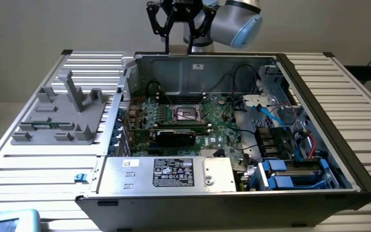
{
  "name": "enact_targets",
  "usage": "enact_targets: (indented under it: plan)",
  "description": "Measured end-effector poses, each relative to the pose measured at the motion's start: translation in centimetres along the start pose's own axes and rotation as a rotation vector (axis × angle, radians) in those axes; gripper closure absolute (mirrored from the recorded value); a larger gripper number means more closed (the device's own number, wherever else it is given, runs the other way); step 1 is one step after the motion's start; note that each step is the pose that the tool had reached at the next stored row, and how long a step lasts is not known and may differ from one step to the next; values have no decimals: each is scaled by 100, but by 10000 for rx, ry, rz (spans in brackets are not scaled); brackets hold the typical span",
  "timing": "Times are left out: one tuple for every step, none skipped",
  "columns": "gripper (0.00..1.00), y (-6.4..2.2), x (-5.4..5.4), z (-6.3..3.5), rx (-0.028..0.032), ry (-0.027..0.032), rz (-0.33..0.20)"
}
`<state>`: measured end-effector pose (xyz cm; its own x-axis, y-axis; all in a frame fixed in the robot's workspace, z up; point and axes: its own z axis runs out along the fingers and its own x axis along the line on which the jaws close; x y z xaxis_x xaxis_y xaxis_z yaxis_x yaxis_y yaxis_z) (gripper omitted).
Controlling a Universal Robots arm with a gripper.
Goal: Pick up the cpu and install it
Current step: 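Pick up the cpu and move it towards the insertion slot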
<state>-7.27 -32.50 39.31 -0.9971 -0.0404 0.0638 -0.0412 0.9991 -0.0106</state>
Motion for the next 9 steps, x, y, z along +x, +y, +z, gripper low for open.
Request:
enact_targets:
  plan:
    - [44,-2,-45,2,0,0,1]
    - [44,-4,-90,3,0,0,1]
    - [44,-6,-133,6,0,0,0]
    - [44,-7,-167,12,-1,-1,1]
    - [44,-8,-191,17,-1,-1,1]
    - [44,-9,-211,23,-1,-1,0]
    - [44,-10,-229,31,-1,-1,-1]
    - [44,-11,-246,43,-2,-3,0]
    - [44,-11,-259,56,-1,-10,1]
